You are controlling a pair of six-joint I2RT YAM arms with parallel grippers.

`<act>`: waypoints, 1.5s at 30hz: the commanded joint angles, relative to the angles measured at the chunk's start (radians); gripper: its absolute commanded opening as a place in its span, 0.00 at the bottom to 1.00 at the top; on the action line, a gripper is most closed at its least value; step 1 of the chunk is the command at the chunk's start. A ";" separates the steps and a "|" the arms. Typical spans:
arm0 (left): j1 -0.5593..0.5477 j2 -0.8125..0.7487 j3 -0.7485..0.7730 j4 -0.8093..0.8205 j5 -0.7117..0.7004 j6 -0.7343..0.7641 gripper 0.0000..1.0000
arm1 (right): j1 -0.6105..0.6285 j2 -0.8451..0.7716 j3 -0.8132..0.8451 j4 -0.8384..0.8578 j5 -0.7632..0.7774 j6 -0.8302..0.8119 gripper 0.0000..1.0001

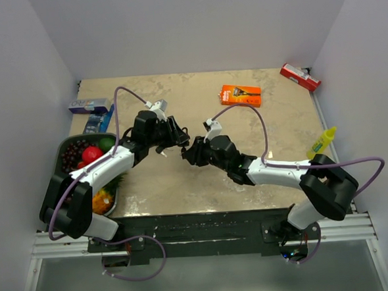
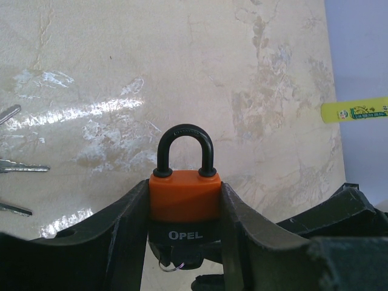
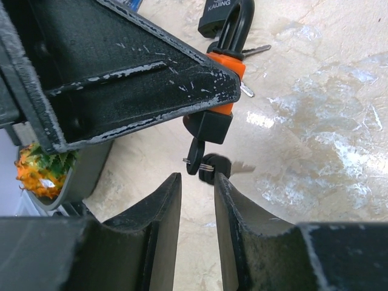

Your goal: Unlock with the key

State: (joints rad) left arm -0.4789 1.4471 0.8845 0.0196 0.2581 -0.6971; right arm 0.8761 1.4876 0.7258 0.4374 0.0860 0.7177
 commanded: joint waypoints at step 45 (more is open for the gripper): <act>-0.018 -0.016 -0.018 0.085 0.046 -0.024 0.00 | -0.002 -0.024 0.084 0.081 0.118 -0.049 0.00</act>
State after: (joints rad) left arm -0.4774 1.4471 0.8688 0.0662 0.2760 -0.7078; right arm 0.8696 1.5398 0.7727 0.4316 0.1379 0.7280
